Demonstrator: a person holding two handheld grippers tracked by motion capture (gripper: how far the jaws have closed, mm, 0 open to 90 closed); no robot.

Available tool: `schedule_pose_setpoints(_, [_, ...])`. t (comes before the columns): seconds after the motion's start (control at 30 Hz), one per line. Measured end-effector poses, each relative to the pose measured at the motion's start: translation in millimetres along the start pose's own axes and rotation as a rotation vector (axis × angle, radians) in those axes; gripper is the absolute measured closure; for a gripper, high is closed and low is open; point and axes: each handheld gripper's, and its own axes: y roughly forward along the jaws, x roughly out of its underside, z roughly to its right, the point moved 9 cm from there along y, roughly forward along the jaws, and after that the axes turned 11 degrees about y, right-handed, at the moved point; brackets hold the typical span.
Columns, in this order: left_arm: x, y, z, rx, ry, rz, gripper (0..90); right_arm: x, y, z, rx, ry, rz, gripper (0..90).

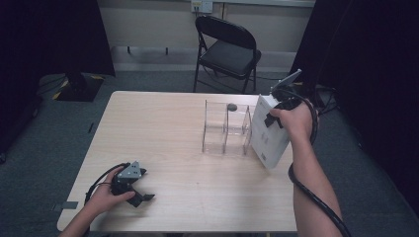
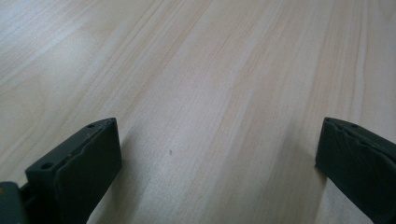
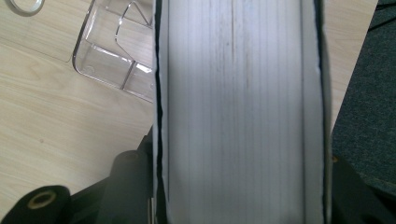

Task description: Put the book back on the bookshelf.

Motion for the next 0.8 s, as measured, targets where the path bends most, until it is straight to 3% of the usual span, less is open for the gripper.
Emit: schedule_pose_setpoints(0.8, [0.0,-0.1,0.0,0.001,0.001,0.000,0.0,-16.5,8.2,-1.8,0.014,0.044,0.014,52.2])
